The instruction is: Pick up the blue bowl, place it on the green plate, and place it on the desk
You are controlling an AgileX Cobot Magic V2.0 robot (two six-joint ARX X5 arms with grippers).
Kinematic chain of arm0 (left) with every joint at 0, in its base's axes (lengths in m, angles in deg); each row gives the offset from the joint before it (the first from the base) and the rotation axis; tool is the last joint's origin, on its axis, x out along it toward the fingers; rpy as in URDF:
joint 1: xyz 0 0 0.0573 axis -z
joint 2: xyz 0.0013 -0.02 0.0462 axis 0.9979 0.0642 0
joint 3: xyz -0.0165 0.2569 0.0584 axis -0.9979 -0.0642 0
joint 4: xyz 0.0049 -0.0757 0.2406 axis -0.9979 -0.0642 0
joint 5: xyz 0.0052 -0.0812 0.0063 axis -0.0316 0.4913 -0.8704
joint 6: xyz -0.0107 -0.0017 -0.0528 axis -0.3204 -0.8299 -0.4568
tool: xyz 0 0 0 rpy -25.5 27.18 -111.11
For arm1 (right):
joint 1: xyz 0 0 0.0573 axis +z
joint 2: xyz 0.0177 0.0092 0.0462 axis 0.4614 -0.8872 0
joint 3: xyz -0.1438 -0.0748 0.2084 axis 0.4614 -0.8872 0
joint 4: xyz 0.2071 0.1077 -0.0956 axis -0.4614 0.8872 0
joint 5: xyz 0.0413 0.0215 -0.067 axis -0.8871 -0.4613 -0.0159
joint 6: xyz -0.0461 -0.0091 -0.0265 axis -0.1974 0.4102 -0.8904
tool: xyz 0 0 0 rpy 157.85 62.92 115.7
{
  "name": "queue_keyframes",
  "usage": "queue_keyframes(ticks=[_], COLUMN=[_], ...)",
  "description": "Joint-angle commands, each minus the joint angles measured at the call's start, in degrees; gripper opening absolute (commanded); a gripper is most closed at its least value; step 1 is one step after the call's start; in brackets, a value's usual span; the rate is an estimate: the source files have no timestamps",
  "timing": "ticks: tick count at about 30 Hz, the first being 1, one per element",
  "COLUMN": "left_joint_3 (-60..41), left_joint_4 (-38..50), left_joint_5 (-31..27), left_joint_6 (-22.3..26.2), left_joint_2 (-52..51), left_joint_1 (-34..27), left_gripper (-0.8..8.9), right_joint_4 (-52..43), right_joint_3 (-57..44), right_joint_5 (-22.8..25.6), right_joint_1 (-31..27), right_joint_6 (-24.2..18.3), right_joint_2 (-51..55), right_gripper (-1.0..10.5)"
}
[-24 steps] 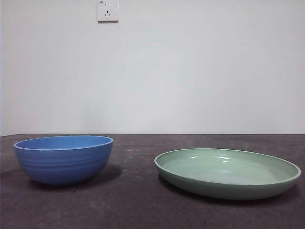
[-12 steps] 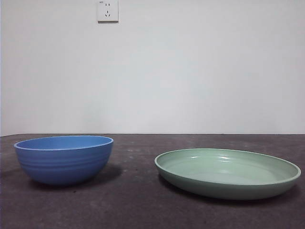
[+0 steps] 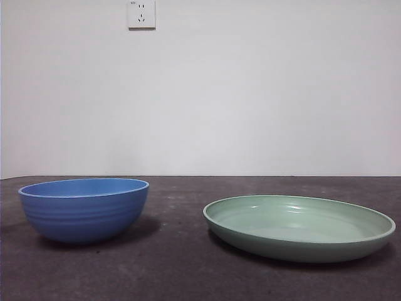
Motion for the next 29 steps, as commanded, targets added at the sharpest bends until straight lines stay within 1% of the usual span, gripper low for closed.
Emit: queue_keyframes(ticks=[1,5,10,12,16,25,27,29], left_joint_3=[1.1,1.1,1.1,1.1,1.1,1.1,1.1,1.1], left_joint_4=[0.2,-0.5,-5.1,-7.6,-11.6,-11.7,-11.7,-11.5], left_joint_5=[0.3,0.3,0.3,0.3,0.3,0.2,-0.9,-4.3], left_joint_6=[0.7,0.7,0.8,1.2,4.1,4.3,5.4,5.7], left_joint_2=[0.3,0.9,5.1,8.3,14.8,28.3,31.1,33.6], left_joint_1=[0.0,0.0,0.0,0.0,0.0,0.6,1.5,2.7], left_gripper=[6.03,5.92,5.92,5.92,5.92,5.88,5.78,5.51], right_joint_4=[-0.7,-0.7,-0.6,-0.6,-0.6,-0.6,-0.6,-0.7], right_joint_3=[0.8,0.8,0.8,0.8,0.8,0.8,0.8,0.8], right_joint_5=[-0.1,-0.2,-0.2,-0.2,-0.2,-0.2,-0.2,-0.2], right_joint_1=[0.2,0.2,0.2,0.2,0.2,0.2,0.2,0.2], right_joint_6=[-0.7,-0.7,-0.5,-0.4,-0.4,-0.4,-0.4,-0.4], right_joint_2=[-0.2,-0.2,-0.2,-0.2,-0.2,-0.2,-0.2,-0.2], right_gripper=[4.8,4.8,4.8,4.8,4.8,4.8,4.8,4.8])
